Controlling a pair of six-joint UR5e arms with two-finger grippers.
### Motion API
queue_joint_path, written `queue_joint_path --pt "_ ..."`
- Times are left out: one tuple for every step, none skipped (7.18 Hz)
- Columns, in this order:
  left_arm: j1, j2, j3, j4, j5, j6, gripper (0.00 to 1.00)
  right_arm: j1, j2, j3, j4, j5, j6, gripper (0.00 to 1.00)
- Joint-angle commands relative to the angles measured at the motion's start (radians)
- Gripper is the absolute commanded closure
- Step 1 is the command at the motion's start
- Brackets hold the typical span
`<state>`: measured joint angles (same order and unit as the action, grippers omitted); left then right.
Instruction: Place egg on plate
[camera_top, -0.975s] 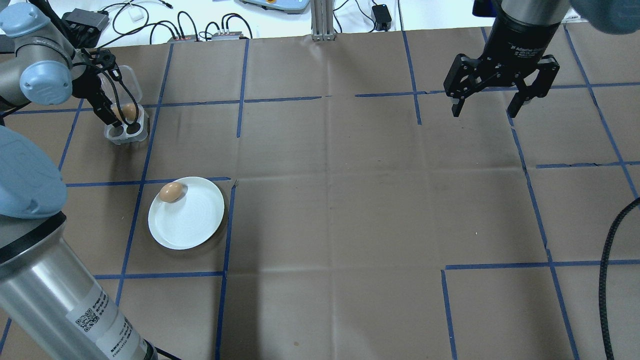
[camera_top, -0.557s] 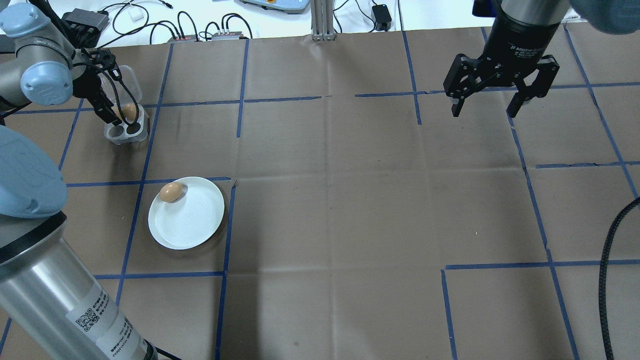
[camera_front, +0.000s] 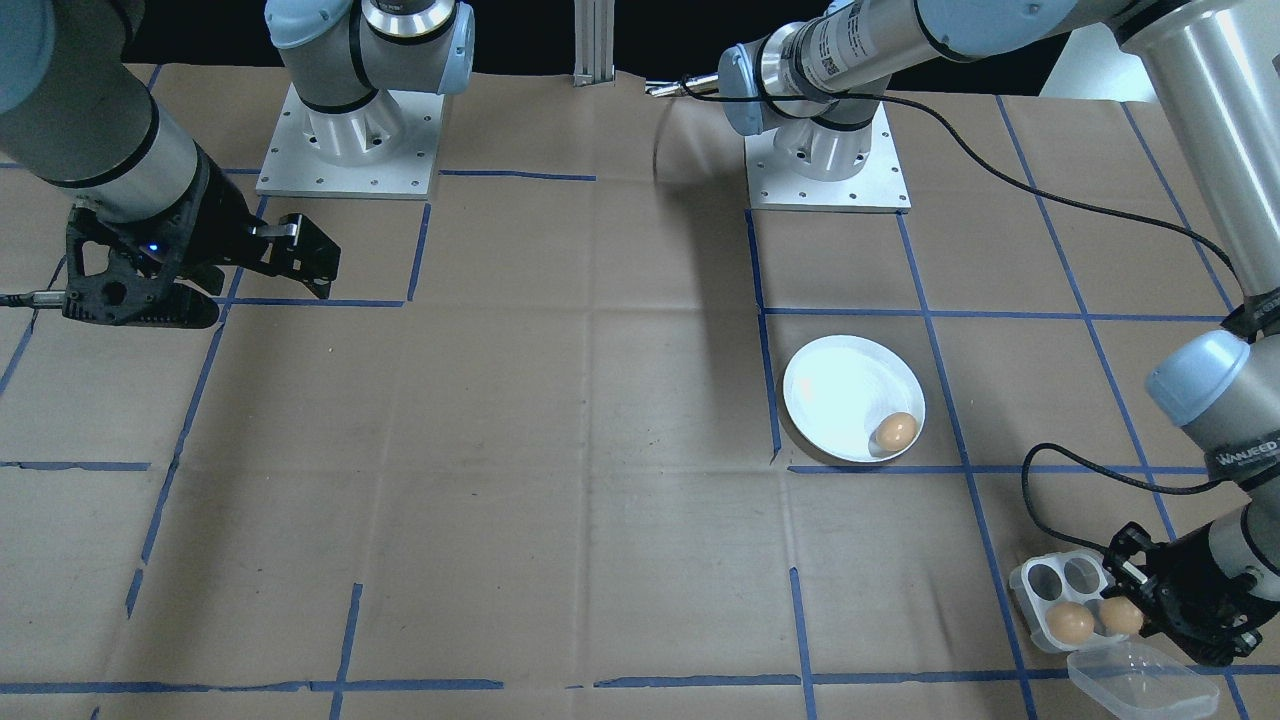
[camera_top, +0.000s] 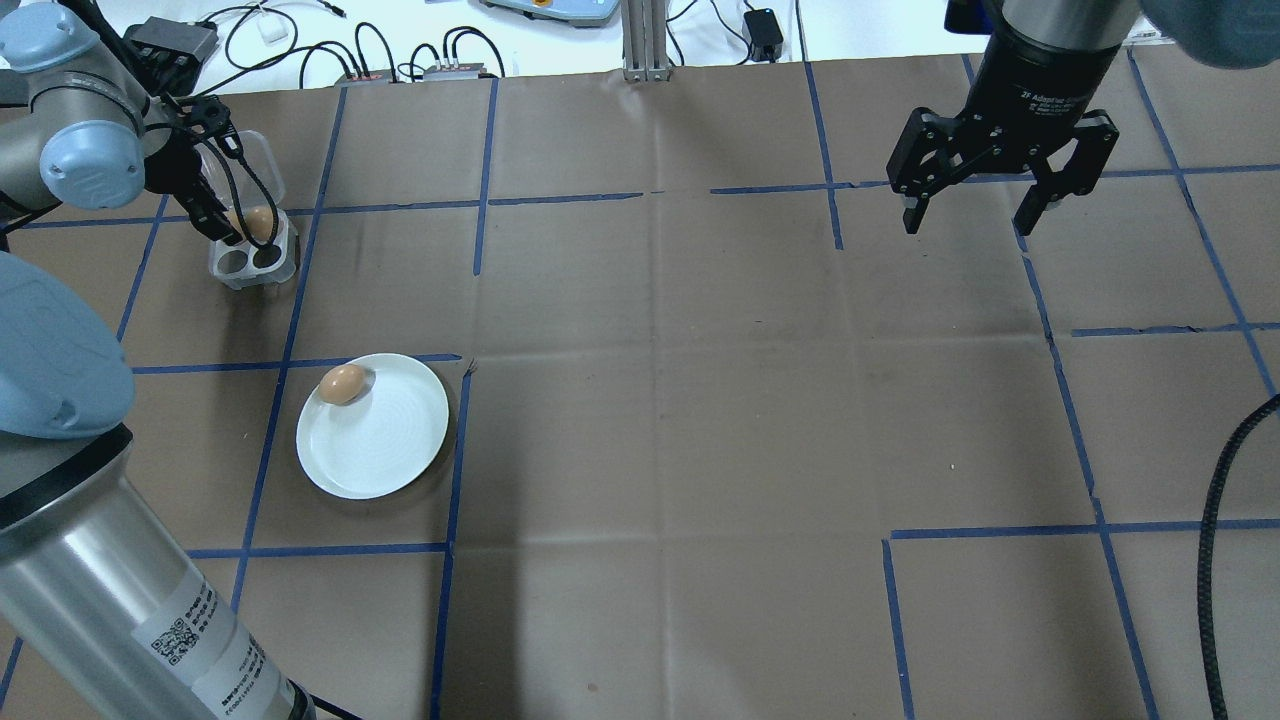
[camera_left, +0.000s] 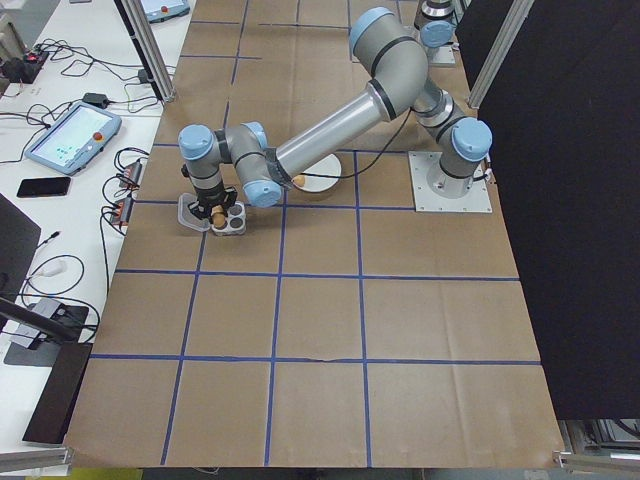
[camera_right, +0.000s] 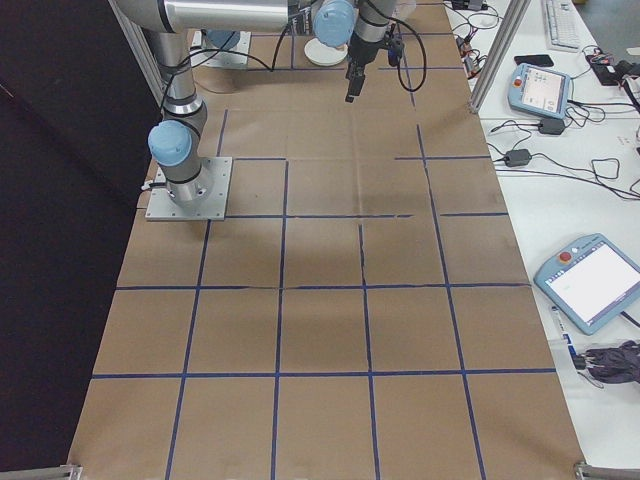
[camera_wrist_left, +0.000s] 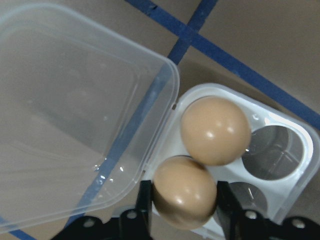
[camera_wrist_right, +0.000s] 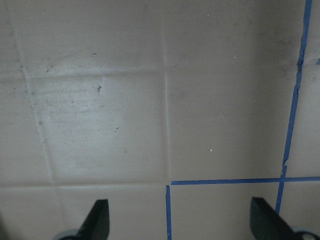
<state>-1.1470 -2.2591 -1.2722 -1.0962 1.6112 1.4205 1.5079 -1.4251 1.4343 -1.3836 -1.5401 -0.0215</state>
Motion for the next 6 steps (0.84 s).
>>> queue_joint_path --pt "0.0 0.093 -0.022 -0.069 0.03 -0.026 0.66 0.0 0.0 0.0 0.0 0.0 0.0 0.0" --pt "-0.005 0.142 -0.068 -0.083 0.03 -0.146 0.66 0.0 0.0 0.0 0.0 0.0 0.0 0.0" --pt "-0.016 0.204 -0.137 -0.093 0.03 -0.269 0.65 0.0 0.002 0.0 0.0 0.0 0.0 0.0" --pt "-0.025 0.267 -0.223 -0.102 0.027 -0.436 0.65 0.0 0.0 0.0 0.0 0.0 0.0 0.0" --pt "-0.055 0.338 -0.321 -0.132 0.016 -0.619 0.65 0.0 0.002 0.0 0.0 0.0 0.0 0.0" --pt "-0.104 0.407 -0.411 -0.132 0.009 -0.797 0.66 0.0 0.0 0.0 0.0 -0.002 0.0 0.0"
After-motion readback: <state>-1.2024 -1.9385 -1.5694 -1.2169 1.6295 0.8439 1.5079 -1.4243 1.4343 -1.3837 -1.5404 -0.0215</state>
